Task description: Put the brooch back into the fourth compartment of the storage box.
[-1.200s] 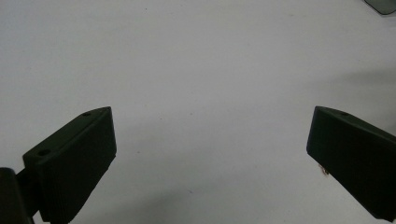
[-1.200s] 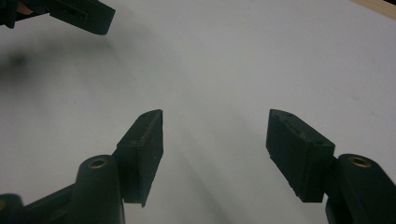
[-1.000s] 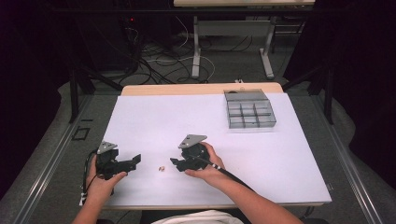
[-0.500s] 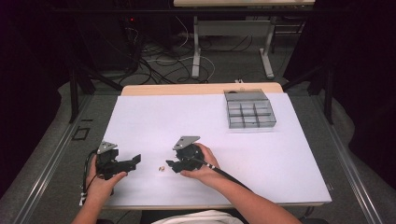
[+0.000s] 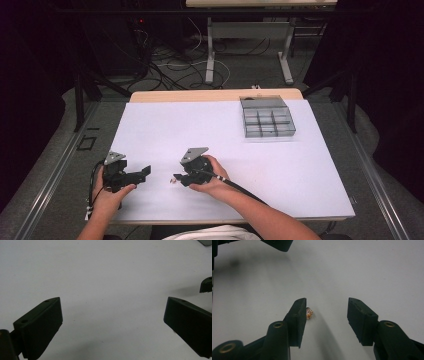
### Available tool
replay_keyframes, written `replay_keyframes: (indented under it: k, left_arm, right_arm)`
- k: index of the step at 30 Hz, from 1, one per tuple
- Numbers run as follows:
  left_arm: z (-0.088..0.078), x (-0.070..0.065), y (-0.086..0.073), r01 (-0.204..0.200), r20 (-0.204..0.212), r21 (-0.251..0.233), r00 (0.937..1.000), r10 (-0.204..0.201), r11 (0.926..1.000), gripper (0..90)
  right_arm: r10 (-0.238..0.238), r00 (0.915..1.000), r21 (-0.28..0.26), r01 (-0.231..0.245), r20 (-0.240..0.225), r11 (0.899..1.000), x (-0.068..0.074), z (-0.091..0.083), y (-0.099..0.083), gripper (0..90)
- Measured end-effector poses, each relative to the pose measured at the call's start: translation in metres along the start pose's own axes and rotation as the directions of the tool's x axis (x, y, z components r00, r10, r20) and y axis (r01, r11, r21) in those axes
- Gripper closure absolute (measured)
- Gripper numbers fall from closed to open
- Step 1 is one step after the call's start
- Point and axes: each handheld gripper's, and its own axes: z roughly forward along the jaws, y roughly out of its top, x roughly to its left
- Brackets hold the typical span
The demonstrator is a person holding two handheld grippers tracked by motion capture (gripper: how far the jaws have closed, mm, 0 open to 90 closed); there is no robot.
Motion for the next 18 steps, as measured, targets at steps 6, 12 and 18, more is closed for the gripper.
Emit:
replay_keyframes:
  k: [6,12,18]
  left_arm:
    - [0.0,0.0,0.0,0.0,0.001,0.001,1.0,0.0,1.0,1.9]
    - [0.0,0.0,0.0,0.0,0.001,0.002,1.0,0.0,1.0,2.0]
    - [0.0,0.0,0.0,-0.001,0.0,0.004,1.0,0.001,1.0,2.0]
  right_arm:
    - [0.006,0.9991,0.015,-0.006,-0.041,1.0,0.002,0.008,-0.002,52.0]
    - [0.007,0.9985,0.032,-0.005,-0.054,0.999,0.0,0.015,-0.004,53.9]
    - [0.013,0.9979,0.045,-0.01,-0.063,0.999,0.002,0.02,-0.006,54.5]
